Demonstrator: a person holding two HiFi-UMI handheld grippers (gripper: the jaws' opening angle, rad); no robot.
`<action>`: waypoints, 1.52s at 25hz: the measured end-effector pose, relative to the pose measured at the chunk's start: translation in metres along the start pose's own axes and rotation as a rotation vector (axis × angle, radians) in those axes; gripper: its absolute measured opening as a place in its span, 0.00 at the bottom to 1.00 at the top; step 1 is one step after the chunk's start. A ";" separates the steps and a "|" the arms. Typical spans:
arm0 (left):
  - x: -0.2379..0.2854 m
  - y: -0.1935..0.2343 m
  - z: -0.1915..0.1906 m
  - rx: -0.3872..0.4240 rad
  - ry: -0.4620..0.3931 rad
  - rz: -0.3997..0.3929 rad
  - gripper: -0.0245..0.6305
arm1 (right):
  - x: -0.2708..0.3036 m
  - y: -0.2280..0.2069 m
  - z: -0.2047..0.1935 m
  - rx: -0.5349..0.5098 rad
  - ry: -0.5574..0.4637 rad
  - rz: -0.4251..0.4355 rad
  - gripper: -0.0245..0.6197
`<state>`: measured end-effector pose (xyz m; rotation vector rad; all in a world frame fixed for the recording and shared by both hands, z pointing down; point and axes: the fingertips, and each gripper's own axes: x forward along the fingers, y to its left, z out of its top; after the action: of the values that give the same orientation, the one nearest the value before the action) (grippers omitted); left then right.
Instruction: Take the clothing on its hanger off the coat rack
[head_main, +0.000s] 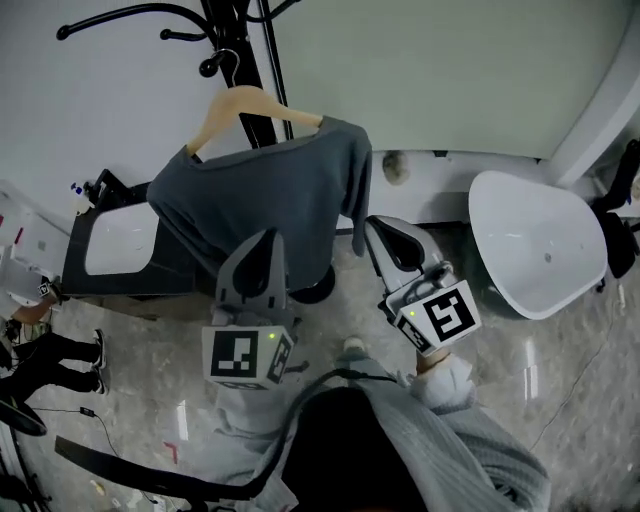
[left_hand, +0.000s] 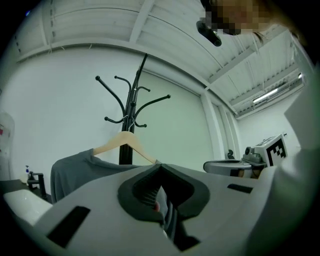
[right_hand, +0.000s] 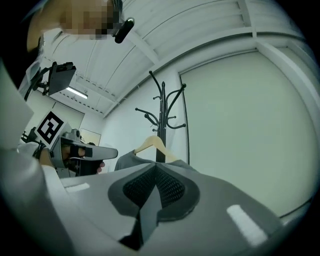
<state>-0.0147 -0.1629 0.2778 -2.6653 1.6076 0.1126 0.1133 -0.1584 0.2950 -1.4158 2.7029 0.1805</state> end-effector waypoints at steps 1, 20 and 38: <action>0.009 0.006 0.003 0.004 -0.003 0.031 0.04 | 0.013 -0.011 0.004 -0.008 -0.007 0.028 0.04; 0.054 0.138 0.045 0.547 0.077 0.374 0.05 | 0.174 -0.040 0.018 -0.368 -0.019 0.020 0.07; 0.118 0.178 0.018 0.923 0.245 0.469 0.37 | 0.233 -0.050 -0.014 -0.746 0.211 0.038 0.29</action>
<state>-0.1180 -0.3490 0.2531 -1.6304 1.7187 -0.7703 0.0217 -0.3782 0.2751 -1.5941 2.9761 1.2113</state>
